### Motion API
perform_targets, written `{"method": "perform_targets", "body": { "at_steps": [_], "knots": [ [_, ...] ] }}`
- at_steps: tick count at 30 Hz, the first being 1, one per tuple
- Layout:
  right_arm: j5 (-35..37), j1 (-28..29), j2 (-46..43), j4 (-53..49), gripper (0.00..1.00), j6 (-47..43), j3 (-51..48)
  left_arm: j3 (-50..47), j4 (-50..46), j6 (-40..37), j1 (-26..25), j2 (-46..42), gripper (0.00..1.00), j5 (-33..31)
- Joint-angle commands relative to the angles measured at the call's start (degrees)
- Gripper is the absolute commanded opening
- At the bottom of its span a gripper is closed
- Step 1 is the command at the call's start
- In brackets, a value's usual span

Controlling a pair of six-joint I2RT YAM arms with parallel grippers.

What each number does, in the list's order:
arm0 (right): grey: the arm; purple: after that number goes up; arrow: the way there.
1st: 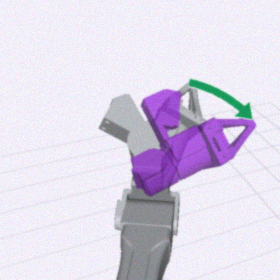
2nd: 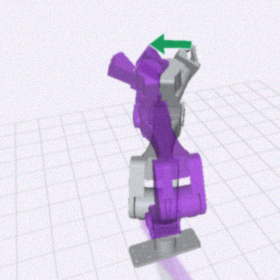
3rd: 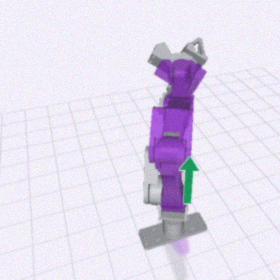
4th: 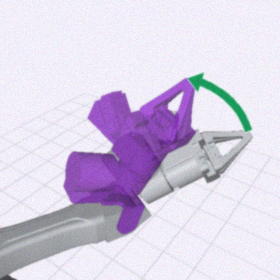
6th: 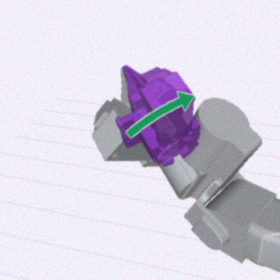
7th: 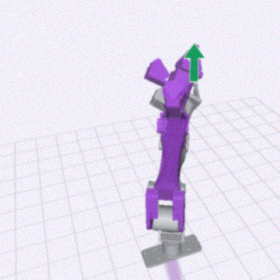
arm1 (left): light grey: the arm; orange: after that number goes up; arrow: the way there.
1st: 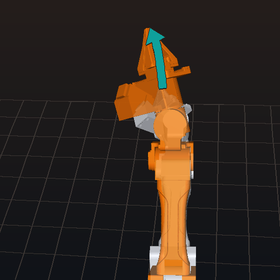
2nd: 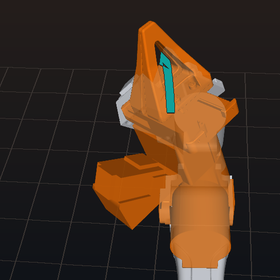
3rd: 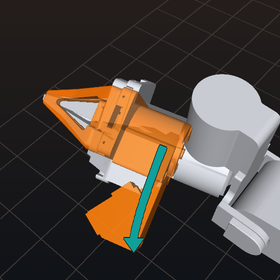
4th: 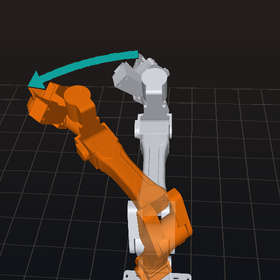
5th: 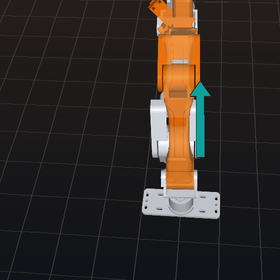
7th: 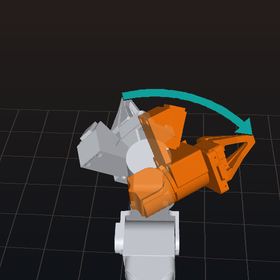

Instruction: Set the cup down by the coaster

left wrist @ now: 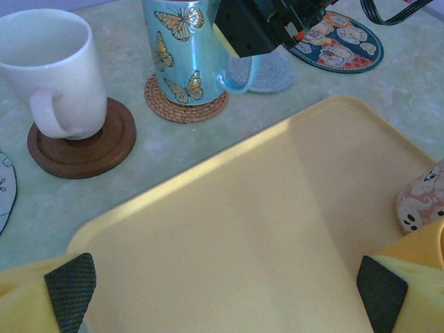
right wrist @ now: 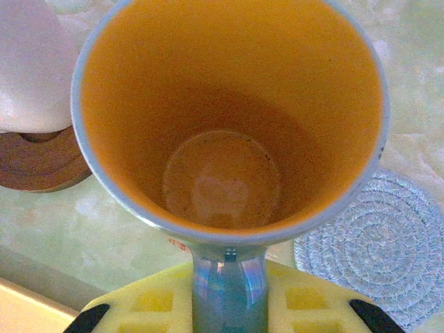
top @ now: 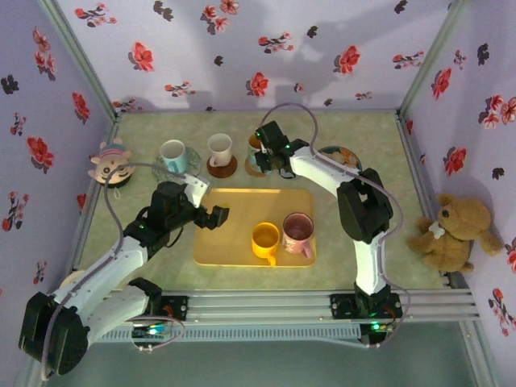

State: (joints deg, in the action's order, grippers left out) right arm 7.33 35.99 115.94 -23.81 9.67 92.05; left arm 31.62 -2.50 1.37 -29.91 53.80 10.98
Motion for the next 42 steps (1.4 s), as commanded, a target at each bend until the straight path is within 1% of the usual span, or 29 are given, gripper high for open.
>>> {"method": "perform_targets", "body": {
  "at_steps": [1,9,19,22,26,28,30,33,37,40,42],
  "knots": [
    [0.1,0.0,-1.7,3.5,0.0,1.9,-0.8,-0.1,0.4,0.0,-0.3,-1.3,1.0,0.4],
    [-1.1,0.1,-3.5,4.2,0.0,2.4,-3.6,-0.9,0.3,0.0,-0.3,-2.8,1.0,0.4],
    [-2.6,0.1,-5.6,6.0,0.11,3.0,-6.2,-1.2,0.1,0.0,-0.4,-2.8,1.0,0.2],
    [-3.0,0.1,-5.9,6.0,0.12,3.3,-6.5,-1.1,0.3,0.0,-0.3,-2.7,1.0,0.2],
    [-3.4,0.1,-6.5,6.4,0.18,3.5,-7.2,-0.9,0.4,0.0,-0.3,-2.4,1.0,0.2],
    [-3.5,0.2,-6.9,6.4,0.21,3.5,-7.5,-0.6,0.4,-0.3,-0.3,-2.1,1.0,0.2],
    [-3.3,0.2,-7.3,6.4,0.3,3.6,-7.8,0.2,0.1,-1.0,-0.4,-1.3,1.0,0.3],
    [-3.3,0.2,-8.3,6.9,0.4,4.1,-8.9,0.8,0.7,-1.5,-0.3,-0.5,1.0,0.3],
    [-3.7,0.1,-9.3,7.2,0.49,4.6,-9.7,1.8,1.8,-1.1,-0.4,0.8,1.0,0.6],
    [-4.3,0.2,-10.1,6.9,0.53,4.8,-9.8,2.1,2.3,-0.5,-0.4,1.3,1.0,0.9],
    [-4.4,0.2,-10.8,6.6,0.58,4.8,-10.1,2.2,2.3,-0.3,-0.5,1.3,1.0,0.9]
  ]
}}
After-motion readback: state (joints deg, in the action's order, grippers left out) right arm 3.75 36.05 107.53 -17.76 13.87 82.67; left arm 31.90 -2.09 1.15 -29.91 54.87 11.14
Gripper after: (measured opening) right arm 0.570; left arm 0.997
